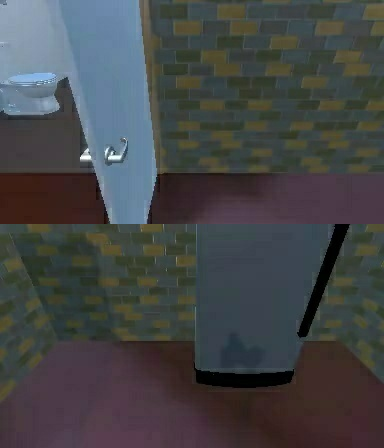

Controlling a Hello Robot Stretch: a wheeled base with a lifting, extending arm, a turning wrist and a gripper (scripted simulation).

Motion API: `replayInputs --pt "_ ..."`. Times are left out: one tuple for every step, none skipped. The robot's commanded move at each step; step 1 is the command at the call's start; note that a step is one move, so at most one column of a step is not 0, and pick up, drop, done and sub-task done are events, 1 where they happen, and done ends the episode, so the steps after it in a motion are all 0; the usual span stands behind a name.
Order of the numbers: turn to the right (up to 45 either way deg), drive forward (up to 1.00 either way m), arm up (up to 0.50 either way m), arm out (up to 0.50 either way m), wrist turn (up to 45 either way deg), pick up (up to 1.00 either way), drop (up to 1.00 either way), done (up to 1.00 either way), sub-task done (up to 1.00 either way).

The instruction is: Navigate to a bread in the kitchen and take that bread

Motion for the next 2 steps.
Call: replayInputs --pt "-45.0 0.0 0.0 0.0 0.0 0.0 0.0 0.0 0.0" --pt "-45.0 0.0 0.0 0.0 0.0 0.0 0.0 0.0 0.0"
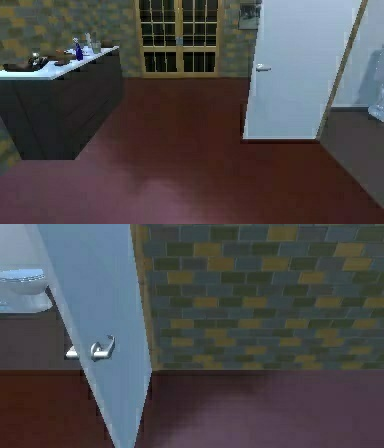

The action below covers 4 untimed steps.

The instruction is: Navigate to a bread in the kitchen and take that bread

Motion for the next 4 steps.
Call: replayInputs --pt "-18.0 0.0 0.0 0.0 0.0 0.0 0.0 0.0 0.0" --pt "0.0 1.0 0.0 0.0 0.0 0.0 0.0 0.0 0.0" --pt "-3.0 0.0 0.0 0.0 0.0 0.0 0.0 0.0 0.0" --pt "0.0 0.9 0.0 0.0 0.0 0.0 0.0 0.0 0.0"
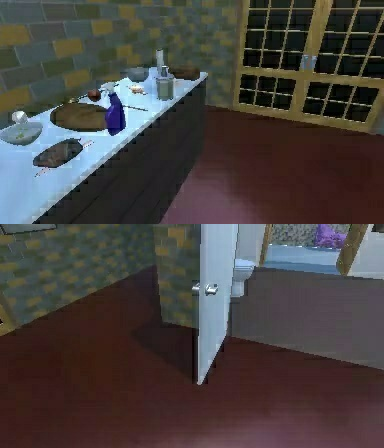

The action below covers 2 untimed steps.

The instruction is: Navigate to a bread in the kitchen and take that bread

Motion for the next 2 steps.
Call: replayInputs --pt "-45.0 0.0 0.0 0.0 0.0 0.0 0.0 0.0 0.0" --pt "-45.0 0.0 0.0 0.0 0.0 0.0 0.0 0.0 0.0"
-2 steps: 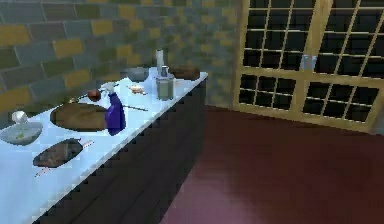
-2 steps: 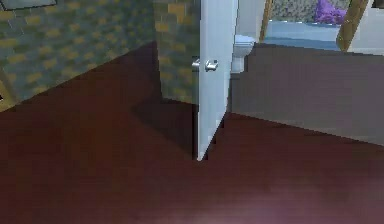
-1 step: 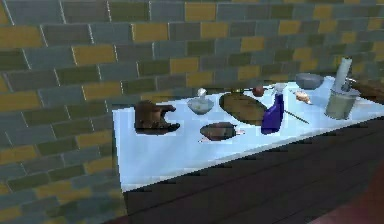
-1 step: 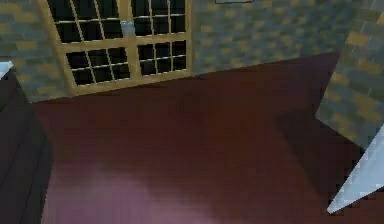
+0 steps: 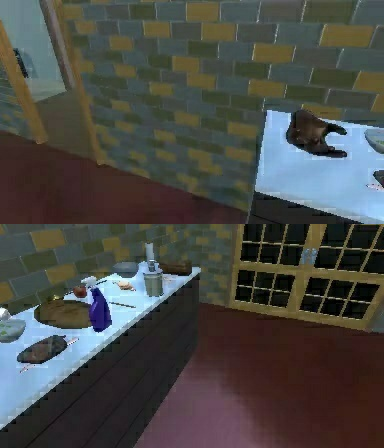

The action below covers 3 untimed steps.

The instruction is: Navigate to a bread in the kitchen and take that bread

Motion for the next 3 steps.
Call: replayInputs --pt "-27.0 0.0 0.0 0.0 0.0 0.0 0.0 0.0 0.0" --pt "45.0 0.0 0.0 0.0 0.0 0.0 0.0 0.0 0.0" --pt "18.0 0.0 0.0 0.0 0.0 0.0 0.0 0.0 0.0"
